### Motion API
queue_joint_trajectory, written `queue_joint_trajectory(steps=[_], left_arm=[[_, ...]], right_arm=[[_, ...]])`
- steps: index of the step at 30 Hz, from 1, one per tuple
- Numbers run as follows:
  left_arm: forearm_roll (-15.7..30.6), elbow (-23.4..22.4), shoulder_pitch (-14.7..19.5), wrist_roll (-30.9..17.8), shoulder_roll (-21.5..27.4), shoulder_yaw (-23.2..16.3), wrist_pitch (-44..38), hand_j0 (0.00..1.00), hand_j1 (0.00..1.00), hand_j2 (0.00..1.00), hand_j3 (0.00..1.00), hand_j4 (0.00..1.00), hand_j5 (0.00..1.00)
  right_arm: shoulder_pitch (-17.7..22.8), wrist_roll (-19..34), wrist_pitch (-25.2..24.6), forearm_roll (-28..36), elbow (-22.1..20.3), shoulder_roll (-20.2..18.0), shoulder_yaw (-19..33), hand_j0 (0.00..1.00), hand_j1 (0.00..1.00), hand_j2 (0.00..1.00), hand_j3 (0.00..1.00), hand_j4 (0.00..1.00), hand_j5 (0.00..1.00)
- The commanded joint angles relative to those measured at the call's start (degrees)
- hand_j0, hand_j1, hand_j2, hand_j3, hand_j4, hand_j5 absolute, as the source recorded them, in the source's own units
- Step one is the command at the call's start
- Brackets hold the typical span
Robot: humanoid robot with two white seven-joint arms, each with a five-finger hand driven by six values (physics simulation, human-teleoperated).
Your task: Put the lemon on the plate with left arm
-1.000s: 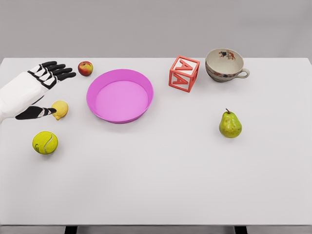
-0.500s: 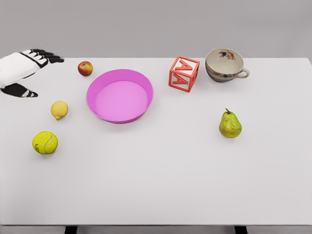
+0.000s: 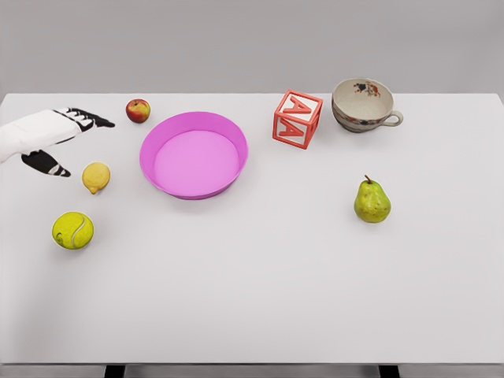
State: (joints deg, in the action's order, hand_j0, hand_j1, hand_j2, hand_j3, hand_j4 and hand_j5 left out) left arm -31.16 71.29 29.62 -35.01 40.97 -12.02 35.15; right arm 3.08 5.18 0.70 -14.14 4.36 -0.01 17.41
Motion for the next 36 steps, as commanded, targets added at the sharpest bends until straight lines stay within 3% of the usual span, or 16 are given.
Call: queue_joint_trajectory(steps=[1, 6, 12, 19, 29, 36], left_arm=[[-2.50, -0.18, 0.09, 0.01, -0.01, -0.28, -0.15, 1.00, 1.00, 1.00, 1.00, 1.00, 1.00], [-6.55, -2.73, 1.06, 0.01, -1.42, -0.46, -0.15, 1.00, 1.00, 1.00, 1.00, 1.00, 1.00], [-10.94, -2.64, 1.32, 0.01, -3.27, -0.63, -0.15, 1.00, 1.00, 1.00, 1.00, 1.00, 1.00], [-11.03, -2.64, 1.14, 0.01, -3.62, -3.62, -0.15, 1.00, 1.00, 1.00, 1.00, 1.00, 1.00], [-12.96, -7.65, 1.23, 0.01, -3.79, -4.94, -0.15, 1.00, 1.00, 1.00, 1.00, 1.00, 1.00], [-12.17, -7.04, 1.76, 0.01, -3.62, -4.85, -0.15, 1.00, 1.00, 1.00, 1.00, 1.00, 1.00]], right_arm=[[0.00, 0.01, 0.00, -0.01, -0.05, 0.01, -0.01, 1.00, 1.00, 1.00, 1.00, 1.00, 1.00], [0.00, 0.01, 0.00, -0.01, -0.05, 0.01, -0.01, 1.00, 1.00, 1.00, 1.00, 1.00, 1.00], [0.00, 0.01, 0.00, 0.08, 0.04, 0.01, -0.01, 1.00, 1.00, 1.00, 1.00, 1.00, 1.00], [0.00, 0.01, 0.00, -0.01, 0.04, 0.01, -0.01, 1.00, 1.00, 1.00, 1.00, 1.00, 1.00], [0.00, 0.01, 0.00, -0.01, -0.05, 0.01, -0.01, 1.00, 1.00, 1.00, 1.00, 1.00, 1.00], [0.00, 0.01, 0.00, -0.01, -0.05, 0.01, -0.01, 1.00, 1.00, 1.00, 1.00, 1.00, 1.00]])
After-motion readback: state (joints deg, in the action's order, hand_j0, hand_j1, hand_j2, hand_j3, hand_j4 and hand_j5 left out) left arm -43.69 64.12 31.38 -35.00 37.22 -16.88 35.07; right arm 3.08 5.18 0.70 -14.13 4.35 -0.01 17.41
